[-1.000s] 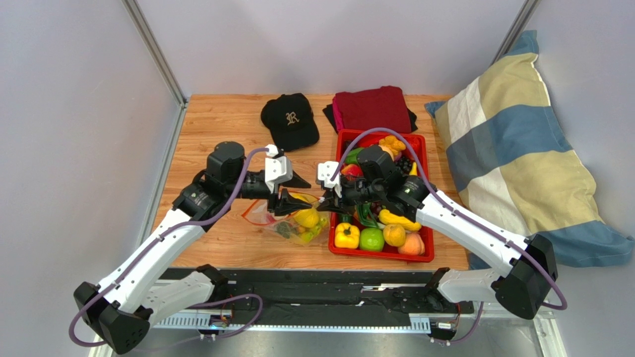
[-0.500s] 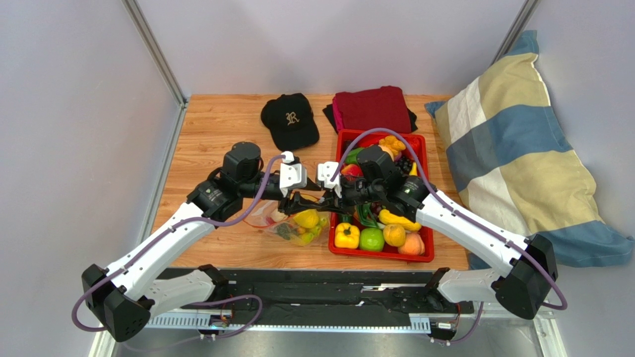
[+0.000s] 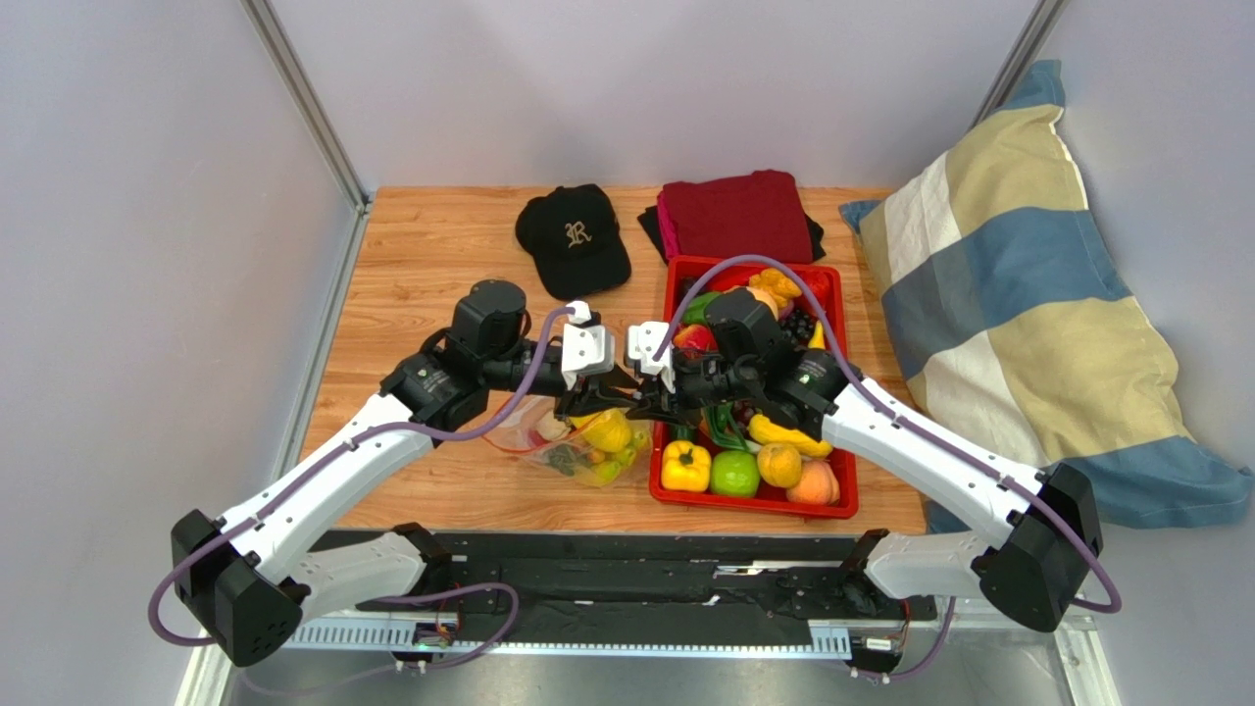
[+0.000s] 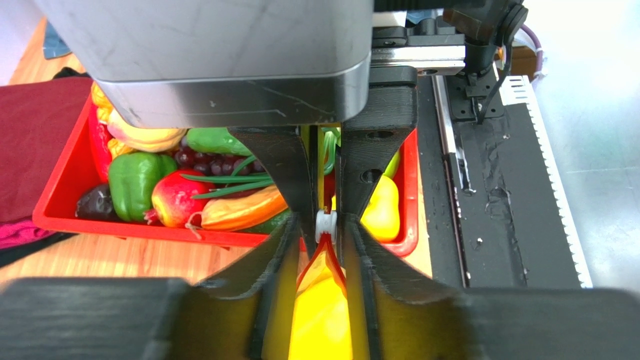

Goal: Place the food in the zip-top bag and seal the zipper
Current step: Zip the zipper food storage bag at the center of the board.

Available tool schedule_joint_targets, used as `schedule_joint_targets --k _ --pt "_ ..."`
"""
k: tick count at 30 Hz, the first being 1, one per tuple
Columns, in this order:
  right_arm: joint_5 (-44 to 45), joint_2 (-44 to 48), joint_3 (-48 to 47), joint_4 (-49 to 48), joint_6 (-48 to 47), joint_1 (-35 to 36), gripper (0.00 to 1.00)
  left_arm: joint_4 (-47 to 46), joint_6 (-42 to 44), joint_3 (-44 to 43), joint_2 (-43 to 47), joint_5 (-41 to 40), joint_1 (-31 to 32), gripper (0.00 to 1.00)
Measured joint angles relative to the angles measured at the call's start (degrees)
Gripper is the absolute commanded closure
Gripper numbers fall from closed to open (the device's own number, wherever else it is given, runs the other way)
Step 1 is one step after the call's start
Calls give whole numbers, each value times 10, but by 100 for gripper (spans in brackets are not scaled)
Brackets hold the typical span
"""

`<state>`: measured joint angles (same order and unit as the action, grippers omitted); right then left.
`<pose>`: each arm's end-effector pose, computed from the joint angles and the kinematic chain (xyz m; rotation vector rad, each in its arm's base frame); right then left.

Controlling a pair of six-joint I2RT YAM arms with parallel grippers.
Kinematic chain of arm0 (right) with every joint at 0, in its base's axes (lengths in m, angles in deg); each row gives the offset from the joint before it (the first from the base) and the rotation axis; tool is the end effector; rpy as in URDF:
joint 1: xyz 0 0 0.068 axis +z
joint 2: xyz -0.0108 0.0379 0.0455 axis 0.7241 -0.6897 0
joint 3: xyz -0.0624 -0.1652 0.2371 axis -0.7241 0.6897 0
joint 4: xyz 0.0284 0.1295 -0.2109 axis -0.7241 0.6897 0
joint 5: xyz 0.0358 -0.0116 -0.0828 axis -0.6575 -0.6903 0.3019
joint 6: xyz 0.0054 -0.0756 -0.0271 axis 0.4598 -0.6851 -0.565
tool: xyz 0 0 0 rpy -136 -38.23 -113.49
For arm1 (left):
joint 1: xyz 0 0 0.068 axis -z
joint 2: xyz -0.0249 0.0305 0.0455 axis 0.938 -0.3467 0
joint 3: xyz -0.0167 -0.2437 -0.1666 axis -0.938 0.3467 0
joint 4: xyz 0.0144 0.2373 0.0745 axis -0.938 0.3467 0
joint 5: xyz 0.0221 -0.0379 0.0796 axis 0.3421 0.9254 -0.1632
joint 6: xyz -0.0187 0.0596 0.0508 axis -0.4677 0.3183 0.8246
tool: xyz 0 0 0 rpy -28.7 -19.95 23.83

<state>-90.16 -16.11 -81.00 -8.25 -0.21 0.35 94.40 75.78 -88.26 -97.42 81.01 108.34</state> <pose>0.1588 0.2293 0.3262 -1.5829 1.4813 0.8841 0.1498 -0.1856 0.3577 1.4267 1.3491 -1.0057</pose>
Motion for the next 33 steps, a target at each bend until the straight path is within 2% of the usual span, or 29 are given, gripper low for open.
schedule_joint_targets --k 2,3,6,7,8,9,13,17,22,23,28,33 --pt "0 1 2 -2 0 0 99 0 2 0 -2 2 0 83" --pt "0 1 3 -1 0 0 98 1 3 0 -4 5 0 90" --pt "4 2 5 -1 0 0 96 4 5 0 -6 8 0 100" --pt "5 2 5 -1 0 0 94 4 5 0 -6 8 0 100" --pt "5 3 7 -2 0 0 87 4 6 0 -6 9 0 100" --pt "6 6 8 -2 -1 0 84 4 6 0 -6 9 0 100" --pt "10 14 14 -1 -2 1 79 5 6 1 -5 9 3 100" --pt "21 17 14 -1 0 1 69 11 6 3 -5 8 3 100" --pt "35 17 14 3 4 1 75 11 5 3 -5 8 3 100" --pt "37 17 14 3 5 1 81 11 5 3 -5 7 3 100" --pt "41 18 14 7 7 1 99 9 5 5 -3 2 3 100" --pt "42 23 19 8 9 1 100 6 5 10 2 -2 3 100"
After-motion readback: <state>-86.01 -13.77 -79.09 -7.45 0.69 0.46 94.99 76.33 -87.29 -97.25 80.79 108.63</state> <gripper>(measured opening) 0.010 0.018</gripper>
